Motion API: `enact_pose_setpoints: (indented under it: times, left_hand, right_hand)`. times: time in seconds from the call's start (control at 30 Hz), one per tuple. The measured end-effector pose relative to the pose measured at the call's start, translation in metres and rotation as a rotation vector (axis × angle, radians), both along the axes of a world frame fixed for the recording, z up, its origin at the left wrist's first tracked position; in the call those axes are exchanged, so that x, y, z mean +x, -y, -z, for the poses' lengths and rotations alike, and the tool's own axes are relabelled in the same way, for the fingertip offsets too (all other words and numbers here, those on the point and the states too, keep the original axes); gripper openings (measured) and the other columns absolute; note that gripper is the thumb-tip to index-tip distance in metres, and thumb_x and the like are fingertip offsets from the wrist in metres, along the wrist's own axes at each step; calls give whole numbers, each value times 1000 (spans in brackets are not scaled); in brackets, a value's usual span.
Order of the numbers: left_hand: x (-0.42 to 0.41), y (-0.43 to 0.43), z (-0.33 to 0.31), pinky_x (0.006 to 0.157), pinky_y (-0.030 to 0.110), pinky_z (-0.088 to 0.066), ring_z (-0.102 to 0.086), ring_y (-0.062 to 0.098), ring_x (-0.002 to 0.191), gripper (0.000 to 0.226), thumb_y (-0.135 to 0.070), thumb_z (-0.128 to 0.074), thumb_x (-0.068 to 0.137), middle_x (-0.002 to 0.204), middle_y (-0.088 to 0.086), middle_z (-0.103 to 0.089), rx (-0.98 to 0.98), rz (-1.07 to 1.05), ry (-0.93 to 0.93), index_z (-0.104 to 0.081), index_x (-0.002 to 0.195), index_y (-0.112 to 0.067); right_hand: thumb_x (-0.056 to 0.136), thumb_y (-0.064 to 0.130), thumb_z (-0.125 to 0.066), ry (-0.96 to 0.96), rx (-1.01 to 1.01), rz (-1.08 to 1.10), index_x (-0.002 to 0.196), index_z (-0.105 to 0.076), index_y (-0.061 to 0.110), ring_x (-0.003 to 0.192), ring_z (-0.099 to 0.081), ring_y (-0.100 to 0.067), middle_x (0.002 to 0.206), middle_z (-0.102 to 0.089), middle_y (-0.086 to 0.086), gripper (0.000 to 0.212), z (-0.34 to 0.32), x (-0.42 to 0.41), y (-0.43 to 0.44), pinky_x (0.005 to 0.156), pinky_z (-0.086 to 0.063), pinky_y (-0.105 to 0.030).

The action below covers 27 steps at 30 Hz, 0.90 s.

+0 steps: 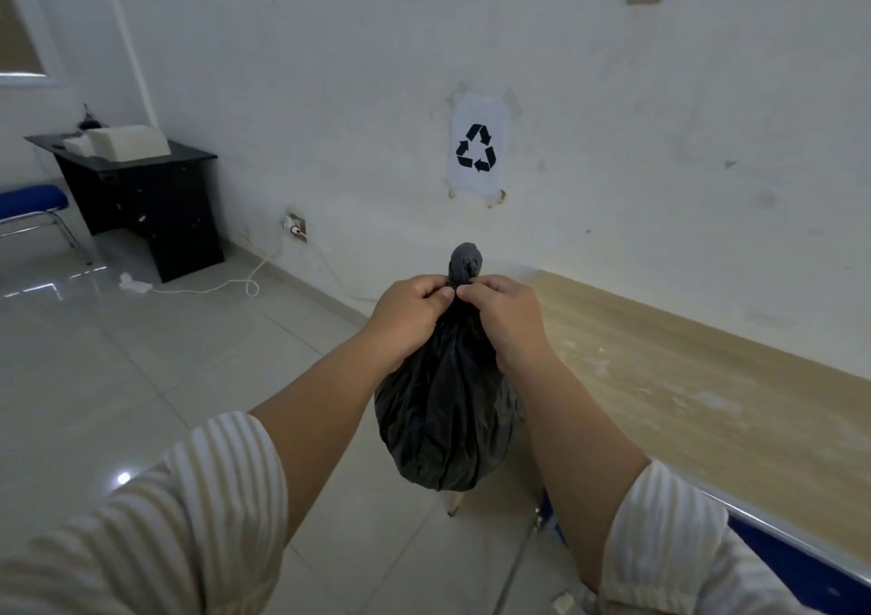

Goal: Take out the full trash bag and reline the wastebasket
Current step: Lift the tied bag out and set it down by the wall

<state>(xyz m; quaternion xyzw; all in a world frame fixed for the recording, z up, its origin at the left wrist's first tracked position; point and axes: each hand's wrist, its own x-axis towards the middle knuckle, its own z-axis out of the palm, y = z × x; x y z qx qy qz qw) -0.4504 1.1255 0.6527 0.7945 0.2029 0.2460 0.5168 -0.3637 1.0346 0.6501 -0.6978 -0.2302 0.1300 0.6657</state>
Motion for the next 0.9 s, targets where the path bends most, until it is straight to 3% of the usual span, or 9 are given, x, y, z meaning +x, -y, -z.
enact_pose_setpoints:
  times: [0.3,0.47,0.7,0.9]
  left_hand:
    - [34,-165,9,95,27,-48,-64,14,105,27,-18,-51,97,112,0,-69,-81,86,-70,-65,119,-18]
    - [71,-243,27,85,20,-46,-64,12,101,27,-16,-51,97,110,-1,-69,-118,116,-94,-64,121,-16]
    - [159,-346,64,99,35,-49,-65,15,103,28,-19,-55,95,111,0,-70,-152,133,-179,-65,121,-17]
    - [238,-415,76,97,33,-50,-65,19,103,27,-14,-56,94,109,3,-70,-186,138,-231,-65,119,-14]
  right_hand:
    - [65,24,-68,-52,-11,82,67,-73,20,90,-68,-31,86,-74,-12,7,17,26,-160,86,-55,-49]
    - [76,16,-69,-32,-52,72,71,-71,20,76,-63,-19,75,-69,-5,7,35,66,-234,77,-52,-37]
    - [74,15,-69,-32,-113,63,70,-72,19,75,-62,-18,74,-68,-3,7,73,157,-330,77,-52,-39]
    - [75,16,-69,-87,-162,56,73,-72,18,78,-64,-21,77,-69,-5,4,88,233,-397,80,-53,-42]
